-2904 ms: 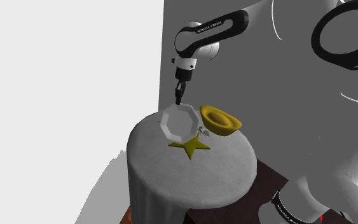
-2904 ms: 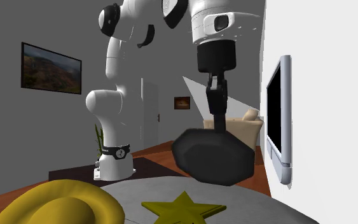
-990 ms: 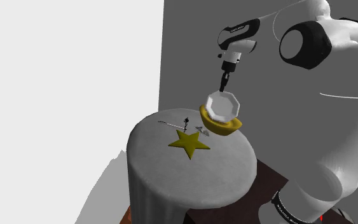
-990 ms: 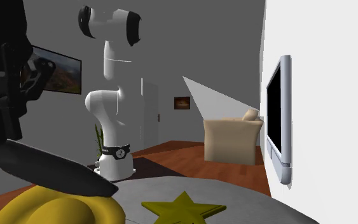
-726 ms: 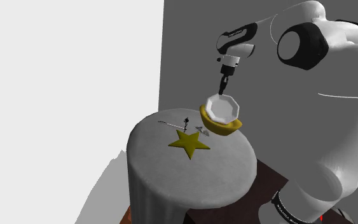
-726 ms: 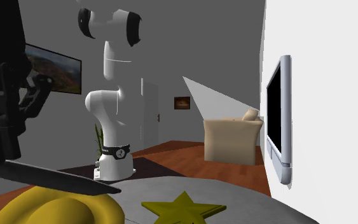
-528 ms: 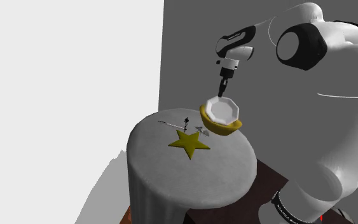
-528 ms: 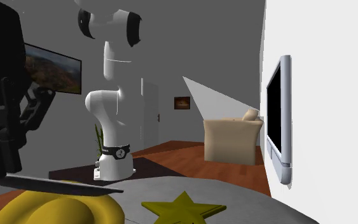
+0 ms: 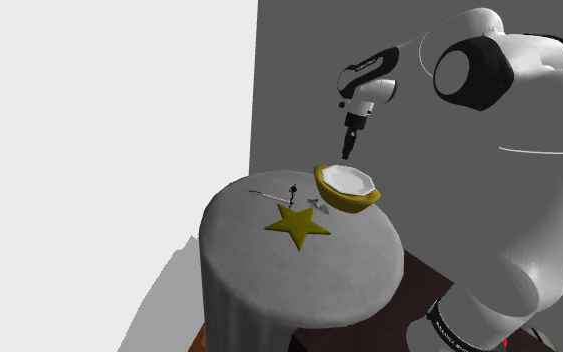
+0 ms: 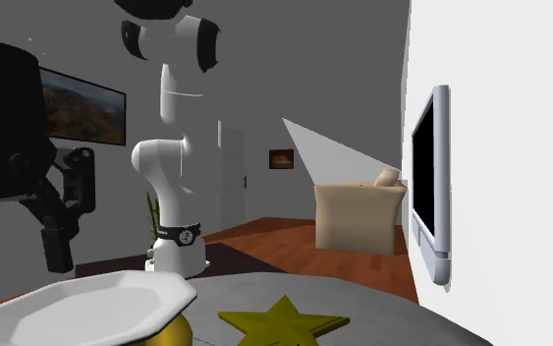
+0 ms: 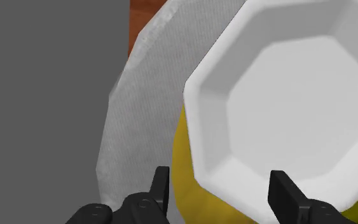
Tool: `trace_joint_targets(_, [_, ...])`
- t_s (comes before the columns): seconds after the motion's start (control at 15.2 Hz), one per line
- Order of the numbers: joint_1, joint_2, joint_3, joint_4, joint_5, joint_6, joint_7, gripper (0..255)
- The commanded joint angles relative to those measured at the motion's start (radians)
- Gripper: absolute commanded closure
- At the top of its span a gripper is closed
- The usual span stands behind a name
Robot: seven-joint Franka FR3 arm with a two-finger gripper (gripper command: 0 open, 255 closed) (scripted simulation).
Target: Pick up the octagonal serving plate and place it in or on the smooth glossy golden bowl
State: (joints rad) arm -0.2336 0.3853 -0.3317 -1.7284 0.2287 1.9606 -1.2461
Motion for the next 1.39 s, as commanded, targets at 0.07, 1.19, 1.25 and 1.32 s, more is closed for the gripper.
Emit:
trace_joint_targets(0.07, [0.071, -0.141, -0.011, -0.198, -0.074, 0.127, 0.075, 0])
trace_joint_targets(1.19, [0.161, -0.585, 0.125, -0.886, -0.627, 0.570, 0.710, 0])
trace_joint_targets(1.25, [0.159, -0.571, 0.123, -0.888, -0.631, 0.585, 0.712, 0])
trace_joint_targets(1.32, [0.157, -0.557, 0.121, -0.889, -0.635, 0.601, 0.715, 0])
